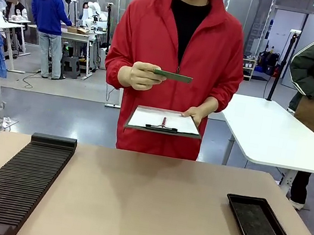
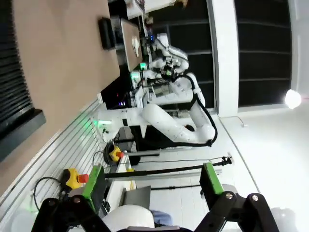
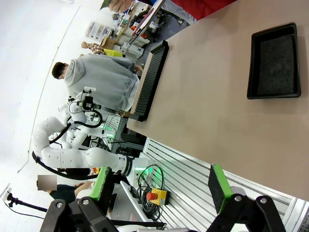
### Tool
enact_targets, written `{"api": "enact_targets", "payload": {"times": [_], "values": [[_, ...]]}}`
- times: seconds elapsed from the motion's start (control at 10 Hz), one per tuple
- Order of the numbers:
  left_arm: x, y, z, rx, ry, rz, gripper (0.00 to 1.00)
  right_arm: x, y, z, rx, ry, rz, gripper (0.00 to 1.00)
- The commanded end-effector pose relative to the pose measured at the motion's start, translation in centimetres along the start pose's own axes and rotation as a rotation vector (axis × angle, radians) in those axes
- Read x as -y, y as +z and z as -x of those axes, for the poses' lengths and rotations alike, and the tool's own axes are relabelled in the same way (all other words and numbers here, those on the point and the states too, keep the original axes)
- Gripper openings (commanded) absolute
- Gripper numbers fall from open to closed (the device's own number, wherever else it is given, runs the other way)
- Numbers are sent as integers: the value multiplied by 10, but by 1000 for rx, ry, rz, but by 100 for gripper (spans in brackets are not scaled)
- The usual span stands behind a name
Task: Inspect the PCB.
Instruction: Pick up the Blank PCB that the human is holding.
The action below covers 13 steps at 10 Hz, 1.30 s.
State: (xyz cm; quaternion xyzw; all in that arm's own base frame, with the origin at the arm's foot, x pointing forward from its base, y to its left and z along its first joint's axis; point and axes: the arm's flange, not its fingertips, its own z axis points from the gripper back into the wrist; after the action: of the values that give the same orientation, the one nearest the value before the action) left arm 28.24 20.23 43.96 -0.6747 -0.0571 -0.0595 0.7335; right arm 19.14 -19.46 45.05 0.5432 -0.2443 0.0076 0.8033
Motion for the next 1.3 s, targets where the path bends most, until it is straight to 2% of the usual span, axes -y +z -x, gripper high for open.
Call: {"api": "enact_targets", "payload": {"times": [0.0,0.1,0.2,1.2], "values": [[-10,17,20,90,-70,55,100,-2,0,1,7,19,-11,100],[-18,22,13,108,-94,80,100,-2,0,1,7,19,-11,100],[-5,15,19,66,-23,14,100,-2,0,1,7,19,-11,100],[-5,15,19,66,-23,14,100,-2,0,1,7,19,-11,100]]}}
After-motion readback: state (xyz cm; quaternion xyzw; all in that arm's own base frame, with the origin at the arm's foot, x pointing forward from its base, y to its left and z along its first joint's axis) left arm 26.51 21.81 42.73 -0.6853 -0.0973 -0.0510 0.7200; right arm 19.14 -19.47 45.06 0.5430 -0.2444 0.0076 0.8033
